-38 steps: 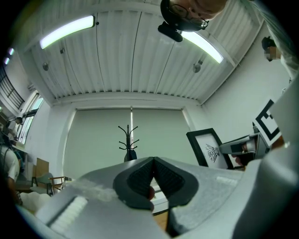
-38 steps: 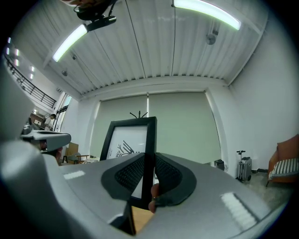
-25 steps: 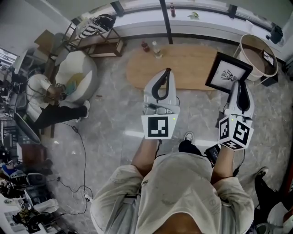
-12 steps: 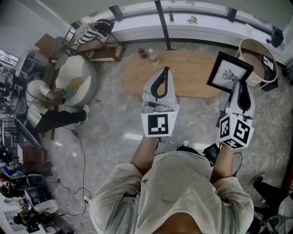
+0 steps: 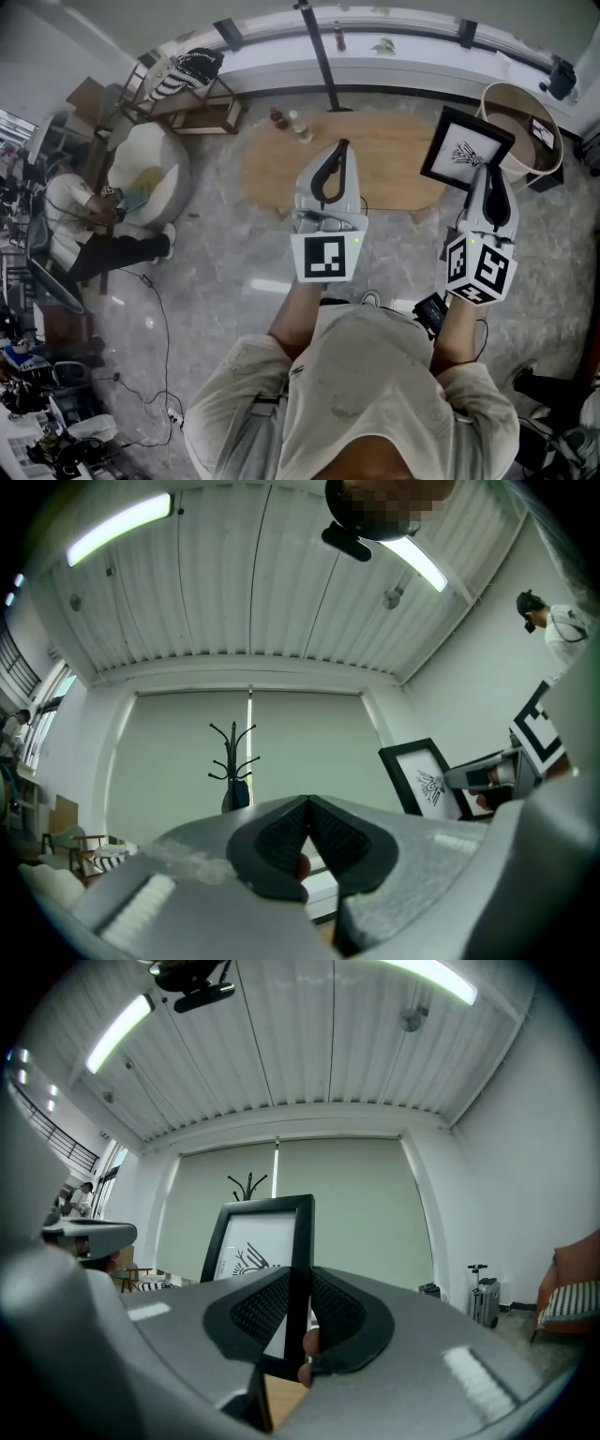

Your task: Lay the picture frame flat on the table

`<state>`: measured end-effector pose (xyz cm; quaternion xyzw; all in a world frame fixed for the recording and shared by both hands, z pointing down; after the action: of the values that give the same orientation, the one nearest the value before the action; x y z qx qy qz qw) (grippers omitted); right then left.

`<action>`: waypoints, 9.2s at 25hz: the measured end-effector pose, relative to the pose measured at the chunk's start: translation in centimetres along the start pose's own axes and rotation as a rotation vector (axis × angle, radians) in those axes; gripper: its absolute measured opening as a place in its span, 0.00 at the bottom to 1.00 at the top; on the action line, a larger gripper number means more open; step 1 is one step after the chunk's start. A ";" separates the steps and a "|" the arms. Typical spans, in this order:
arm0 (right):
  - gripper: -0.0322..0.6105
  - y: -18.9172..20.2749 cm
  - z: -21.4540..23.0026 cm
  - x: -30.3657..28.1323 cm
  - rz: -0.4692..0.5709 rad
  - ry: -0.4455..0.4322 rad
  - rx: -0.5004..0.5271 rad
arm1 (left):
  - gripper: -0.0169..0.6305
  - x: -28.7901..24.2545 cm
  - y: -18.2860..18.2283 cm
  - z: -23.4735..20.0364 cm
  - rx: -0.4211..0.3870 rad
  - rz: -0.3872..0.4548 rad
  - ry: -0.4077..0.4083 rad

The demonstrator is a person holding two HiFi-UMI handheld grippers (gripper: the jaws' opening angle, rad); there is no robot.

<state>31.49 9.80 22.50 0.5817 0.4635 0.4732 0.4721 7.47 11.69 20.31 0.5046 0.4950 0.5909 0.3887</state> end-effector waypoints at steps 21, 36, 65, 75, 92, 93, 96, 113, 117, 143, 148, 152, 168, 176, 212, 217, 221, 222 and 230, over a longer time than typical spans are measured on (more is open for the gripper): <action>0.16 0.6 -1.7 -1.5 0.011 -0.049 0.062 | 0.03 -0.1 1.9 -0.8 -0.018 -0.013 -0.018; 0.16 0.4 -6.2 -7.1 0.034 -0.084 0.074 | 0.03 -3.1 2.0 -6.5 -0.020 0.017 -0.060; 0.16 1.7 -19.8 -28.1 -0.005 -0.191 0.102 | 0.03 -16.9 6.2 -23.6 0.013 -0.016 -0.133; 0.16 2.0 -22.1 -33.2 -0.026 -0.169 0.129 | 0.03 -21.5 7.3 -28.1 0.028 -0.011 -0.117; 0.16 4.7 -22.2 -36.2 -0.053 -0.184 0.121 | 0.03 -23.9 10.7 -29.4 0.049 -0.058 -0.140; 0.16 5.0 -21.9 -36.7 -0.056 -0.183 0.116 | 0.03 -24.5 10.9 -29.3 0.047 -0.063 -0.139; 0.16 5.7 -21.1 -38.3 -0.069 -0.178 0.106 | 0.03 -26.2 11.7 -29.0 0.061 -0.076 -0.135; 0.16 14.3 -16.9 -46.2 -0.219 -0.177 0.038 | 0.03 -35.2 16.9 -26.1 0.006 -0.089 -0.071; 0.16 16.3 -16.6 -47.1 -0.251 -0.183 0.024 | 0.03 -36.4 18.4 -25.4 0.002 -0.098 -0.062; 0.16 31.8 -18.9 -51.7 -0.529 -0.270 0.000 | 0.03 -40.2 29.3 -25.7 0.046 -0.173 -0.070; 0.16 34.7 -18.8 -51.9 -0.576 -0.274 0.003 | 0.03 -40.4 31.4 -25.9 0.059 -0.196 -0.077; 0.16 37.1 -19.0 -51.9 -0.623 -0.274 -0.001 | 0.03 -40.6 32.9 -26.1 0.073 -0.213 -0.076; 0.16 47.4 -21.2 -50.8 -0.777 -0.310 0.004 | 0.03 -39.8 39.1 -26.4 0.098 -0.263 -0.084; 0.16 53.0 -21.4 -48.7 -0.878 -0.332 0.021 | 0.03 -38.3 42.0 -25.5 0.117 -0.292 -0.107; 0.16 71.4 -24.7 -42.2 -1.276 -0.369 -0.009 | 0.03 -36.9 50.5 -26.3 0.127 -0.376 -0.094; 0.16 72.1 -24.4 -42.1 -1.293 -0.365 -0.027 | 0.03 -37.2 50.5 -26.0 0.120 -0.372 -0.095; 0.16 72.8 -24.2 -41.7 -1.322 -0.365 -0.017 | 0.03 -37.4 50.7 -25.8 0.117 -0.374 -0.102; 0.16 73.0 -24.1 -41.5 -1.330 -0.365 -0.012 | 0.03 -37.4 50.7 -25.7 0.117 -0.374 -0.101; 0.16 73.3 -24.6 -41.2 -1.354 -0.357 0.012 | 0.03 -37.3 50.0 -26.1 0.112 -0.370 -0.091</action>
<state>8.93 -37.22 92.89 0.2364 0.6421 -0.0303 0.7286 -9.09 -39.46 61.28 0.4521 0.5934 0.4574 0.4839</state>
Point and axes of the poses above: the fingertips, and each gripper's own axes: x backward along the fingers, z to its right, y out of its underside, the point moved 2 cm from there along x, backward along the fingers, and after that the axes turned 9 degrees about x, right-handed, at the moved point
